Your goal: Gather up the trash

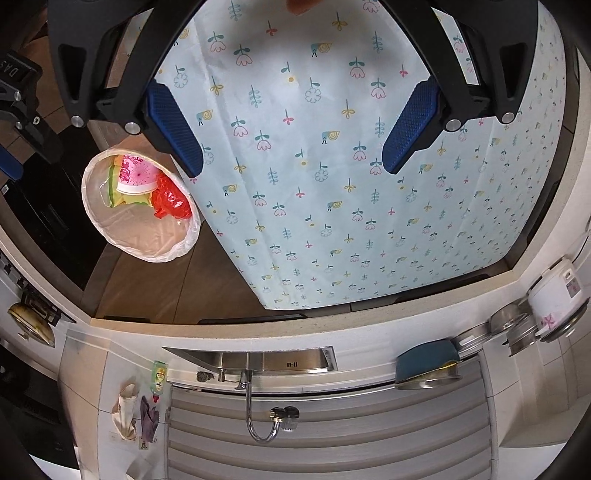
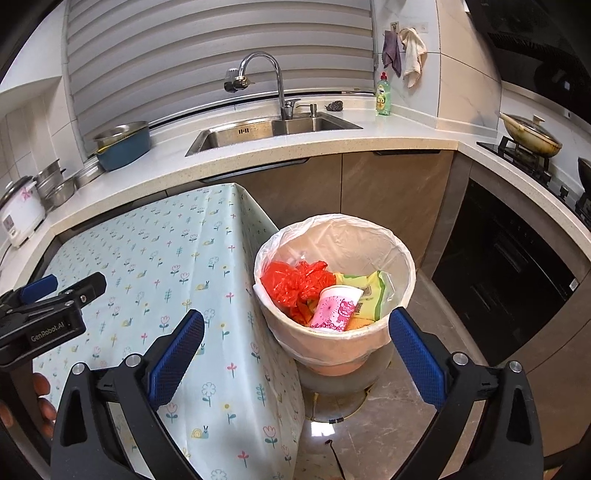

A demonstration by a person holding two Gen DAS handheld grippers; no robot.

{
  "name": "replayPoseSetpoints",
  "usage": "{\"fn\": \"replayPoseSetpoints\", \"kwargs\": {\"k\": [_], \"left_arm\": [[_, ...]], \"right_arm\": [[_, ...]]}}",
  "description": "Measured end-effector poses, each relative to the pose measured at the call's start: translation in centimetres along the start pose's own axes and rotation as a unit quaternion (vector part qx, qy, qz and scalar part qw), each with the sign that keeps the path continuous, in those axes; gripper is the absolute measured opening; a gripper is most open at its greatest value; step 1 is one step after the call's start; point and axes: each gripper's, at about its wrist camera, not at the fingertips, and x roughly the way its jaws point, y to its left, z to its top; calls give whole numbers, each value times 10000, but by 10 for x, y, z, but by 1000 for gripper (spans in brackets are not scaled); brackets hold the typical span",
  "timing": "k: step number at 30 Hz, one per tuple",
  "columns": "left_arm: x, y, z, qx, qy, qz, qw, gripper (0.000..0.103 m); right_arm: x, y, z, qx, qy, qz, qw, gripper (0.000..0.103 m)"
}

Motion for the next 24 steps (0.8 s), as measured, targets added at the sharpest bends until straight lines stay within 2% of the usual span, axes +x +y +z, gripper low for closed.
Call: {"fn": "replayPoseSetpoints", "kwargs": {"k": [12,24], "left_arm": [[-6,0,-8,51,-13,65,10000,93],[-14,-16,-9,126,-67,58,9999,93]], "right_arm": [[-3,10,-8,-254,49,-106,9996,96],[-4,6,-8,-298,24,-165,9994,96]]}}
